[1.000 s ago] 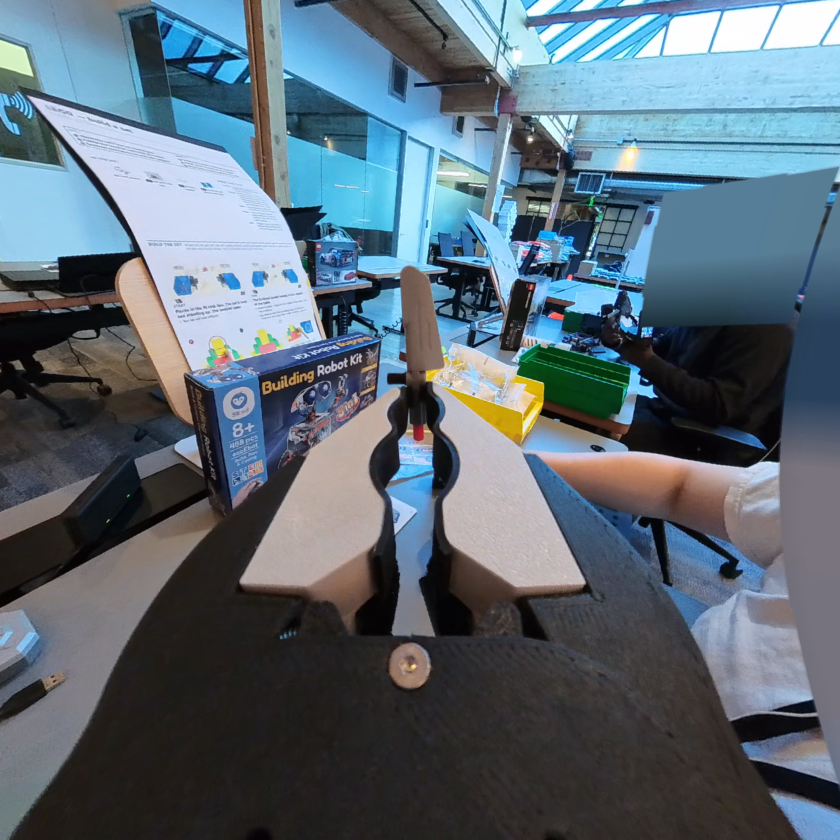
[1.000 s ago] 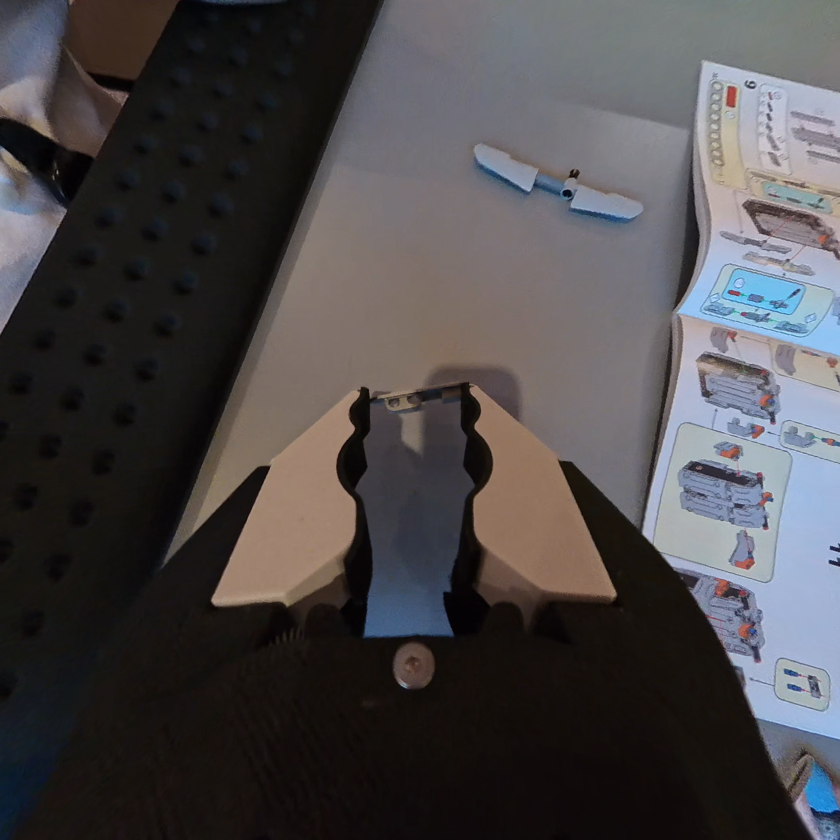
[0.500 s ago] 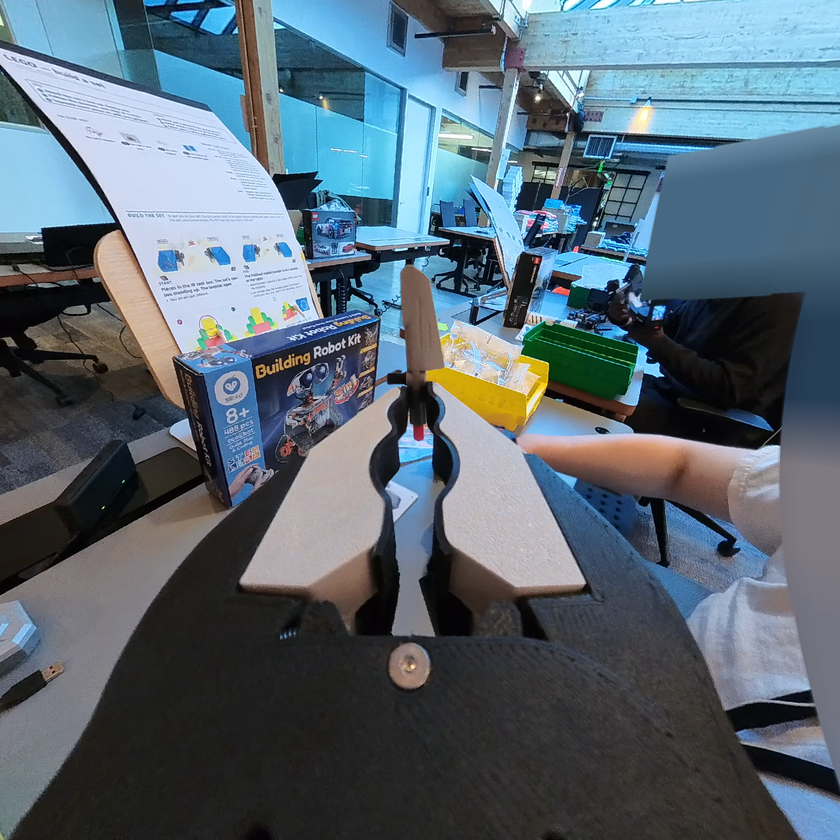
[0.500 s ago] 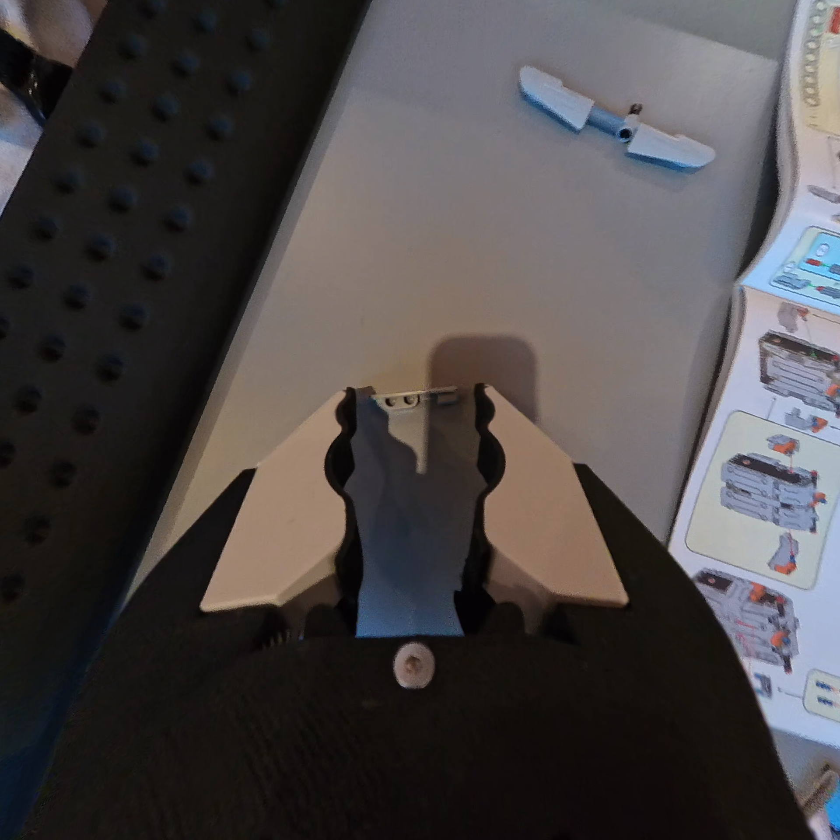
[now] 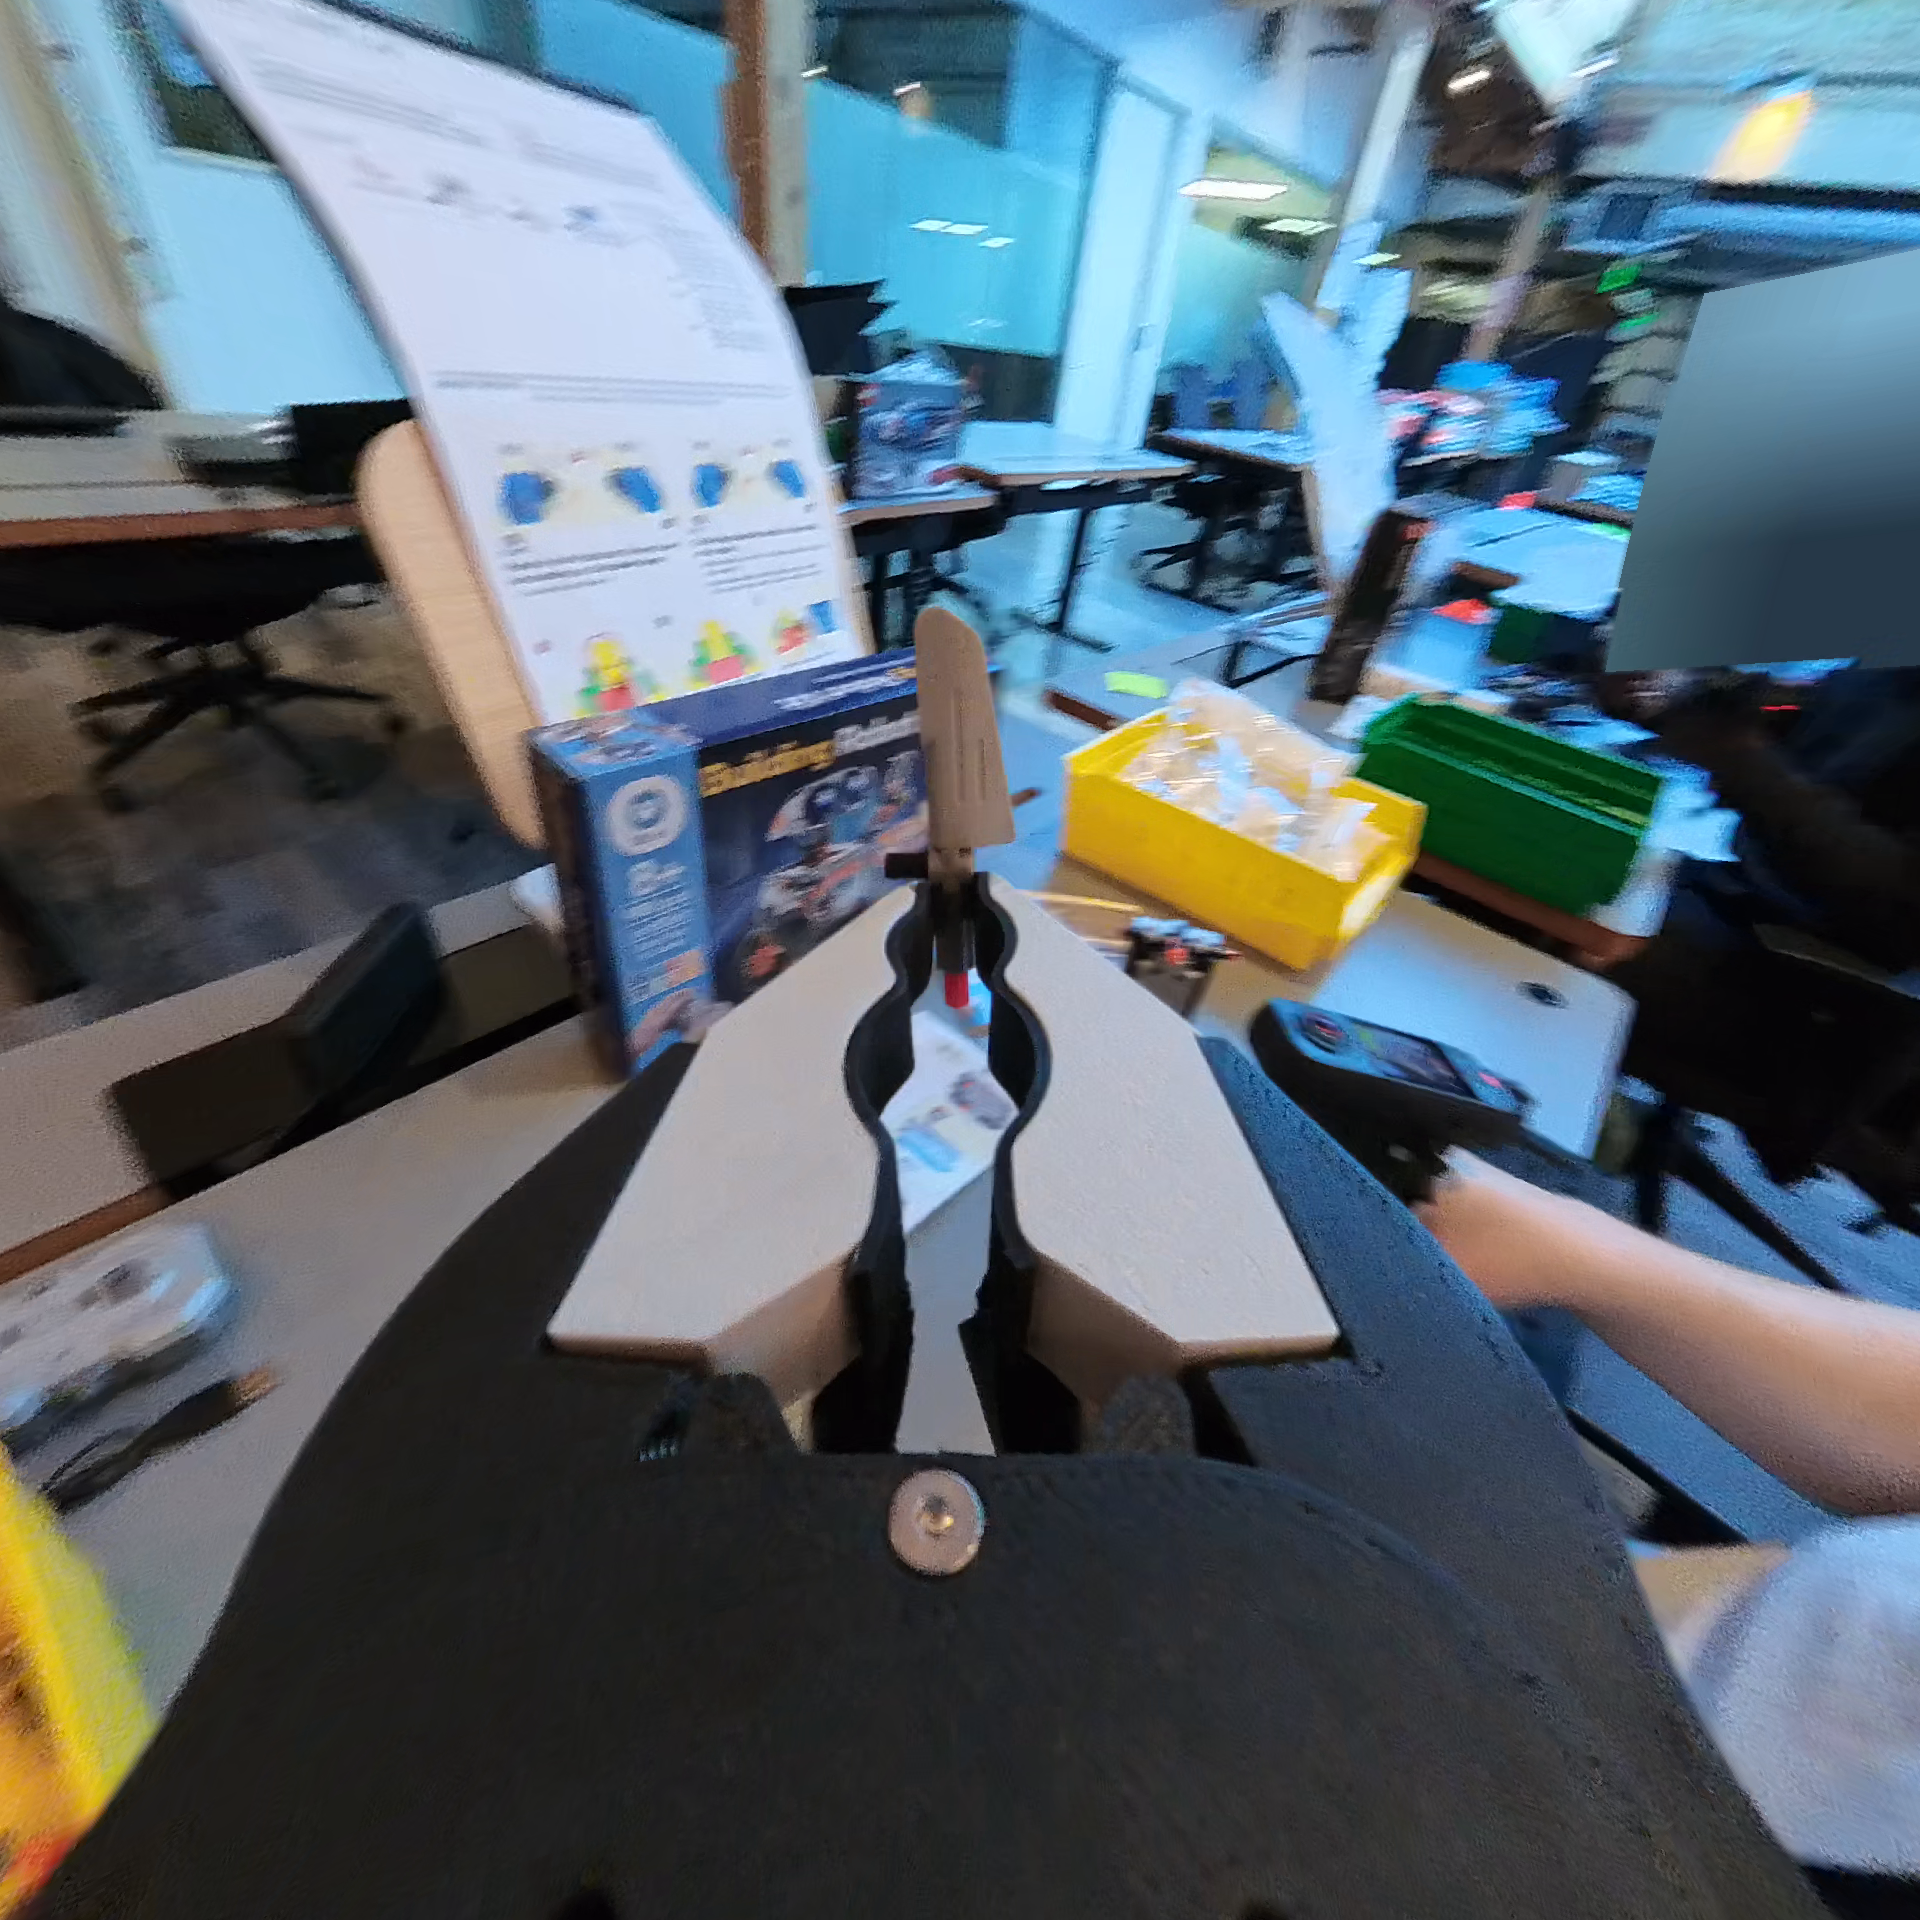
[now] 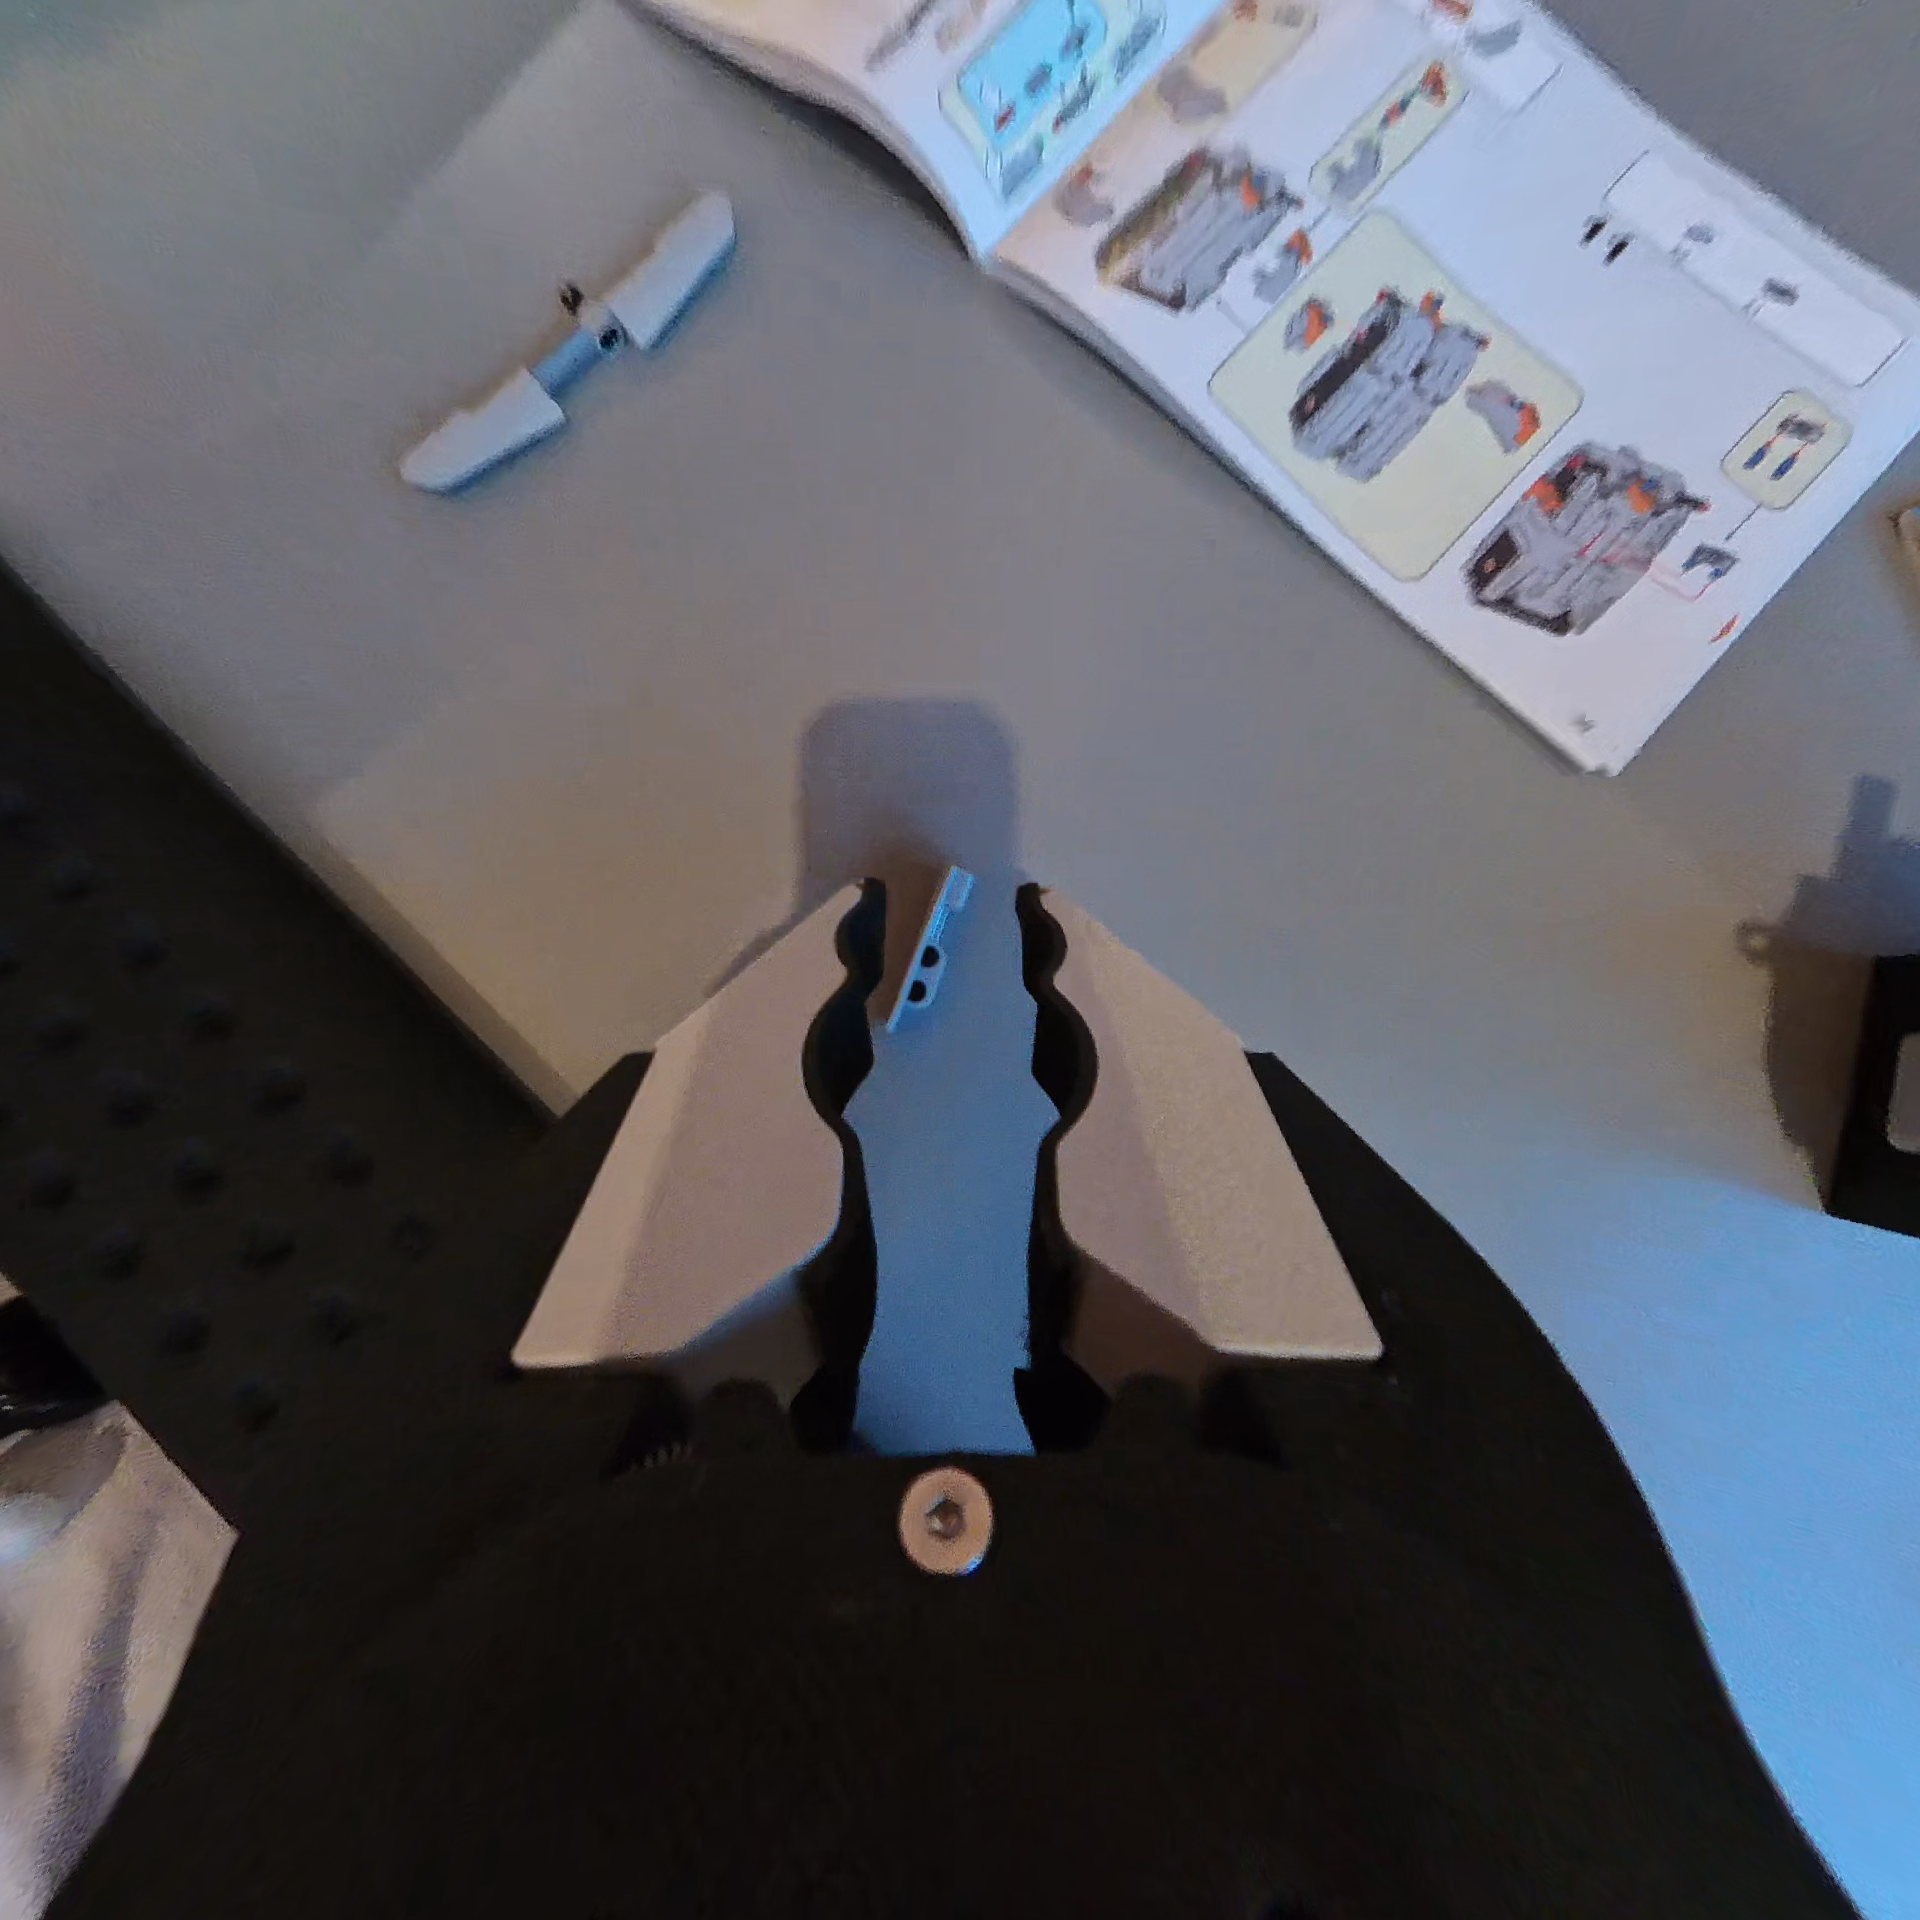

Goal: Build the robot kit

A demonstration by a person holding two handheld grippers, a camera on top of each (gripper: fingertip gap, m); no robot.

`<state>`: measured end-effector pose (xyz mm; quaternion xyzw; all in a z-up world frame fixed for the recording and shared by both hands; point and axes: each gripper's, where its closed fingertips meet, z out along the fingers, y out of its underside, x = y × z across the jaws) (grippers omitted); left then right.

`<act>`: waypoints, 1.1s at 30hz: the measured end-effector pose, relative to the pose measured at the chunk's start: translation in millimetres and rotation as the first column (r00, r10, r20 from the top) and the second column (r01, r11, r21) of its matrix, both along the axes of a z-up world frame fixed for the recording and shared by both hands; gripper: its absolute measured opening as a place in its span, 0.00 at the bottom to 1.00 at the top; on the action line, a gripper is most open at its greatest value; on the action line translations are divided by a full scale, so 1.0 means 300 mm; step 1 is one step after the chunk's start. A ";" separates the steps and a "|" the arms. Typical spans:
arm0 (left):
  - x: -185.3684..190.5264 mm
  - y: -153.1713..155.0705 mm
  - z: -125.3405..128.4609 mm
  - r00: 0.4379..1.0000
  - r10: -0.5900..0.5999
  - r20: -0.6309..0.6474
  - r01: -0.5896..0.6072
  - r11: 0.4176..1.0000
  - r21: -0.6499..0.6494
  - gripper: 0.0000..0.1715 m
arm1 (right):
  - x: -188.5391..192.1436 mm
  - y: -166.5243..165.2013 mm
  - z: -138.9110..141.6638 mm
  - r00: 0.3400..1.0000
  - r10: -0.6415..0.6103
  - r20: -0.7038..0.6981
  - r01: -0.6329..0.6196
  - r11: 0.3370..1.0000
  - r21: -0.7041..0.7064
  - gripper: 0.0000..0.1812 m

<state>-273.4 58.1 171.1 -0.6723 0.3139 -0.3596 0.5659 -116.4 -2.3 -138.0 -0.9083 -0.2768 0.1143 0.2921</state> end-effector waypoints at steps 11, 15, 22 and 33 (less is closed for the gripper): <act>0.122 0.243 -0.173 0.791 0.346 -0.504 -0.244 0.935 0.259 0.03 | 0.006 -0.019 -0.081 0.998 -0.006 0.068 0.009 0.999 -0.048 0.12; 0.210 0.279 -0.265 0.682 0.344 -0.645 -0.192 0.936 0.296 0.03 | 0.009 -0.019 -0.088 0.997 0.002 0.082 0.002 0.999 -0.050 0.11; 0.355 0.269 -0.350 0.602 0.306 -0.738 -0.077 0.942 0.327 0.03 | 0.006 -0.015 -0.089 0.993 0.017 0.120 -0.016 1.000 -0.006 0.07; 0.366 0.116 -0.016 0.951 -0.247 0.186 0.263 0.963 -0.063 0.03 | -0.021 0.088 0.040 0.993 0.099 0.063 -0.113 0.951 0.287 0.02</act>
